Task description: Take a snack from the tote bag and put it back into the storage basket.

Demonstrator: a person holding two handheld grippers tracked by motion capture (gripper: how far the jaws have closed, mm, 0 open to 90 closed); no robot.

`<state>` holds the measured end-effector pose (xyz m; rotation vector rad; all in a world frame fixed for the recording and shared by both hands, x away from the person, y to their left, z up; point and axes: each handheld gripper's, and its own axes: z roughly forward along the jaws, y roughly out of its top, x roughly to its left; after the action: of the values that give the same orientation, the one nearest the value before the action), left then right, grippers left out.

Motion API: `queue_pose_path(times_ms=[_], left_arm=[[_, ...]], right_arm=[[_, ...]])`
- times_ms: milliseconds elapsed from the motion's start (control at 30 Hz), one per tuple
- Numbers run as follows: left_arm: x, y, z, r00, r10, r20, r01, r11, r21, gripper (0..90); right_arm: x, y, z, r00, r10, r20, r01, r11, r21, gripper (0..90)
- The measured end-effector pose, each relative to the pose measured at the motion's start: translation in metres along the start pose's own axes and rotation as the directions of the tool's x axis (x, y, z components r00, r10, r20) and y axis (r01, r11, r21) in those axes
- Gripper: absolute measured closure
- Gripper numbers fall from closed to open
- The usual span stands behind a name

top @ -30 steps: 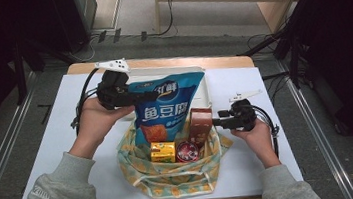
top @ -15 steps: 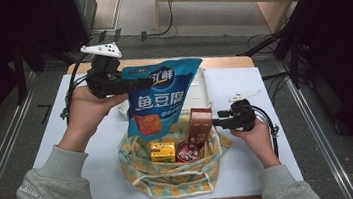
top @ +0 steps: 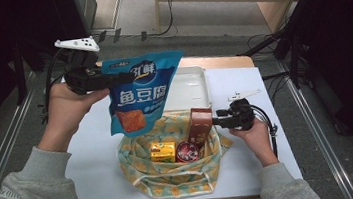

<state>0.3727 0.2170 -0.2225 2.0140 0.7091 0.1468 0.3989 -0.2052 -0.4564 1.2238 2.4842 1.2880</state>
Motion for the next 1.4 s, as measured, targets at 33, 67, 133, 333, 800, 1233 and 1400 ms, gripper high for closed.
queue_pose_path(times_ms=[33, 67, 133, 333, 800, 1233, 1400], left_arm=[[0.002, 0.0, -0.002, 1.0, -0.006, -0.006, 0.006, 1.0, 0.001, 90.0], [0.004, 0.0, -0.003, 0.9999, -0.009, -0.009, 0.009, 1.0, 0.003, 90.0], [0.008, -0.001, -0.007, 0.9996, -0.014, -0.025, 0.014, 0.9999, 0.002, 90.0], [0.019, 0.0, -0.015, 0.9983, -0.034, -0.047, 0.034, 0.9993, -0.013, 90.0], [0.045, 0.005, -0.009, 0.9923, -0.072, -0.101, 0.07, 0.9974, -0.017, 90.0], [0.075, 0.01, 0.01, 0.9853, -0.125, -0.117, 0.121, 0.9919, -0.041, 90.0], [0.083, 0.013, 0.022, 0.9816, -0.13, -0.14, 0.127, 0.9914, -0.031, 90.0]], right_arm=[[0.0, 0.0, 0.0, 1.0, -0.001, 0.002, 0.001, 1.0, -0.003, 46.3], [0.0, 0.0, 0.0, 1.0, 0.004, 0.002, -0.004, 1.0, -0.004, 46.2], [0.0, 0.001, 0.0, 1.0, 0.005, -0.003, -0.005, 1.0, -0.007, 46.3], [-0.002, 0.001, -0.001, 0.9998, 0.017, -0.012, -0.017, 1.0, -0.018, 46.3], [0.0, 0.002, 0.001, 0.9997, 0.007, -0.023, -0.008, 1.0, -0.022, 46.4], [0.002, 0.002, 0.0, 0.9999, 0.005, -0.014, -0.005, 1.0, -0.014, 46.4], [0.002, 0.001, -0.001, 0.9999, -0.002, -0.012, 0.002, 1.0, -0.004, 46.2]])
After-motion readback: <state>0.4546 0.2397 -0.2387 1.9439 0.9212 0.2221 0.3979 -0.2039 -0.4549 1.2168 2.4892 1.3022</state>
